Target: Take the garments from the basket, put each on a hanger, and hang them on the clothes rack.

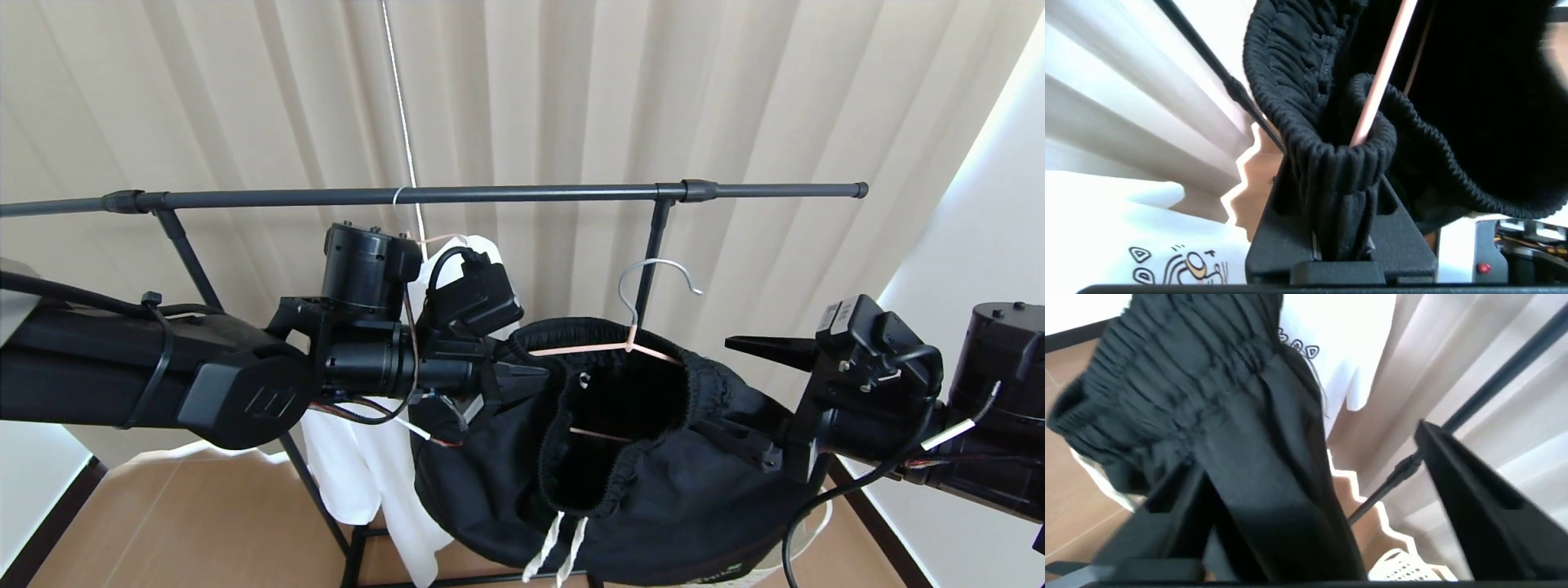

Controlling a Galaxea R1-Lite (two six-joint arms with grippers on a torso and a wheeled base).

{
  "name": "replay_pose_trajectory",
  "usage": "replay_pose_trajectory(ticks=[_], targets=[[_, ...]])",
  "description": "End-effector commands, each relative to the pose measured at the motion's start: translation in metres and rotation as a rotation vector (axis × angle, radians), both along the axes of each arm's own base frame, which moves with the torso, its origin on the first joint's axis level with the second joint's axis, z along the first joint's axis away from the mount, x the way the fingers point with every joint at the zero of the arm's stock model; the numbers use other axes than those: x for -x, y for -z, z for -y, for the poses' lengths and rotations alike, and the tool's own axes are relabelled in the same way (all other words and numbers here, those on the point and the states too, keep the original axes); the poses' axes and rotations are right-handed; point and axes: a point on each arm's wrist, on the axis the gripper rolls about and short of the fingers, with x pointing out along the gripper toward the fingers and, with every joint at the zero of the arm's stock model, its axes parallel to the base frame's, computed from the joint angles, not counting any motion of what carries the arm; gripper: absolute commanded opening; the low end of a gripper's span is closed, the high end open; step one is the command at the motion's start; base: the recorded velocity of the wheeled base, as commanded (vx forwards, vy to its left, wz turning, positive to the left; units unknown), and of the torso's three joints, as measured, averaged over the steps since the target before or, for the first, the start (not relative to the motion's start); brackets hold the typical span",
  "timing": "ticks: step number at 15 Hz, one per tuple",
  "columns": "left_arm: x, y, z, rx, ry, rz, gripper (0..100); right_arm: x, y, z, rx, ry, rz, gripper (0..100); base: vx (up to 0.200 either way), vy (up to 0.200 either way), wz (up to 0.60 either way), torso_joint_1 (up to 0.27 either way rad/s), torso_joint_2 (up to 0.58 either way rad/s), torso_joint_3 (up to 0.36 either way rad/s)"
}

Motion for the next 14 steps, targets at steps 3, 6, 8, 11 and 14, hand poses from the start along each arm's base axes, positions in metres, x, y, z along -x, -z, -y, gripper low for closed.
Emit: replay_pose_trajectory(ticks=[3,6,8,11,14], targets=[[-0.003,-0.005,-0.002,0.046,-0.037,0.003,0,0.002,-0.004,0.003,-0.005,0.008,0.019,100,0.0,0.0,0.0,0.0,0.0,0.0],[-0.003,-0.011,-0.008,0.062,-0.078,0.018,0,0.003,-0.009,0.012,-0.032,-0.032,0.029,100,0.0,0.0,0.0,0.0,0.0,0.0],[-0.002,-0.015,-0.015,0.067,-0.091,0.027,0,0.0,-0.012,0.023,-0.048,-0.042,0.033,100,0.0,0.0,0.0,0.0,0.0,0.0],[0.0,-0.016,-0.02,0.068,-0.103,0.026,0,-0.002,-0.013,0.033,-0.074,-0.096,0.03,100,0.0,0.0,0.0,0.0,0.0,0.0],[0.001,-0.018,-0.024,0.075,-0.114,0.022,0,-0.005,-0.014,0.042,-0.095,-0.136,0.029,100,0.0,0.0,0.0,0.0,0.0,0.0]])
